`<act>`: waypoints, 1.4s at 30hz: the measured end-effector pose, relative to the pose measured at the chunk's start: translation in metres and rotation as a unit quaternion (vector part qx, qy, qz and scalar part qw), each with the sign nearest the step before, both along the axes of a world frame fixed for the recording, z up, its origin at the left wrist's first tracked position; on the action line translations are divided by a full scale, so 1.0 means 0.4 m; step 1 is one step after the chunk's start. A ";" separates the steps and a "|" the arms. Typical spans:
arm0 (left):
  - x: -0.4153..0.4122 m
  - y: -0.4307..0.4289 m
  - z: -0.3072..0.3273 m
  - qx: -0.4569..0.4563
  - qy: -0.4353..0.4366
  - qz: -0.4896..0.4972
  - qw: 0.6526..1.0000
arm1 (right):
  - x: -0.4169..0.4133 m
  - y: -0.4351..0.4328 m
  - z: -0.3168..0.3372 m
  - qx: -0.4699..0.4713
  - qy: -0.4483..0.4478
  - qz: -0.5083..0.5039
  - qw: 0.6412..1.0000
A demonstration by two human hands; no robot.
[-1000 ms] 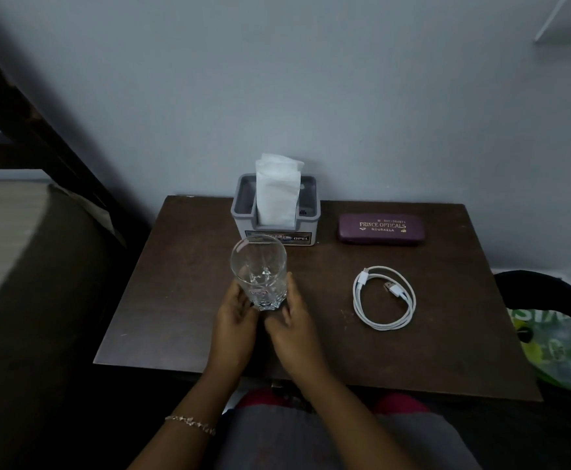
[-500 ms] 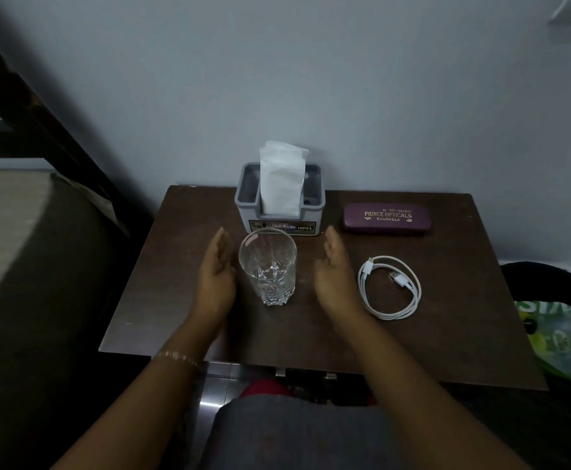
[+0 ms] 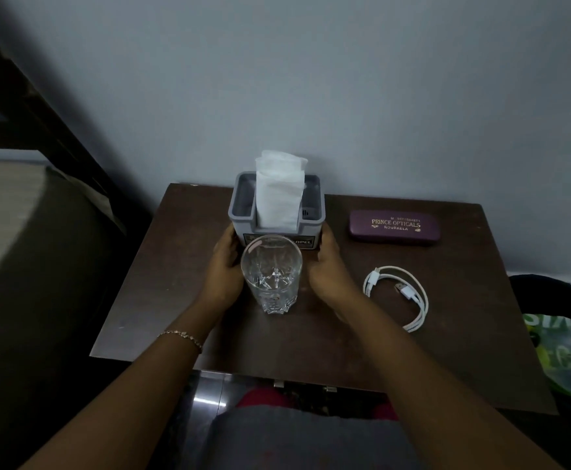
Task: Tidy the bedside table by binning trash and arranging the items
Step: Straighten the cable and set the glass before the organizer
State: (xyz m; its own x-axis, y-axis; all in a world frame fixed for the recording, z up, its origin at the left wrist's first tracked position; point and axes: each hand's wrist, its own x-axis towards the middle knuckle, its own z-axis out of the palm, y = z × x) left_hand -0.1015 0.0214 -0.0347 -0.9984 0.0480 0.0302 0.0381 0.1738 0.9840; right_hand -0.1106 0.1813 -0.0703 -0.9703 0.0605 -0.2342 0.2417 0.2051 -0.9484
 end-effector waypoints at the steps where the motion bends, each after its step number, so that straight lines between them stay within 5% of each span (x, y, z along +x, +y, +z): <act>1: 0.003 -0.006 -0.006 -0.005 -0.001 -0.002 1.000 | 0.009 -0.004 -0.005 -0.004 0.001 0.003 1.000; 11: 0.065 -0.040 -0.051 0.015 -0.094 0.061 0.994 | 0.135 -0.011 0.039 -0.009 0.020 -0.068 0.997; 16: 0.180 -0.025 -0.077 -0.012 -0.105 -0.024 0.994 | 0.225 -0.035 0.013 0.061 0.077 0.017 0.995; 25: 0.229 -0.008 -0.056 0.010 -0.138 0.011 0.990 | 0.270 -0.071 0.031 0.080 0.073 0.017 0.994; 29: 0.262 0.002 -0.007 0.006 -0.181 0.108 0.977 | 0.271 -0.028 0.061 0.015 0.084 -0.050 0.995; 32: 0.327 0.024 0.054 0.002 -0.251 0.029 0.968 | 0.265 0.067 0.114 0.012 0.116 -0.157 0.981; 36: 0.353 0.131 0.129 -0.034 -0.216 -0.083 0.972 | 0.258 0.249 0.142 0.121 0.146 -0.259 0.947; 42: 0.172 0.342 0.065 -0.257 -0.037 -0.028 0.965 | 0.242 0.383 0.083 0.235 0.002 -0.212 0.949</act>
State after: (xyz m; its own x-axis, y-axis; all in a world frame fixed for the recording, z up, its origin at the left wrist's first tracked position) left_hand -0.0327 0.1581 -0.0086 -0.9922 0.0924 -0.0836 -0.0053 0.6391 0.7691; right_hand -0.0138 0.3346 -0.0372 -0.8366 0.5417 -0.0814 0.3934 0.4908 -0.7774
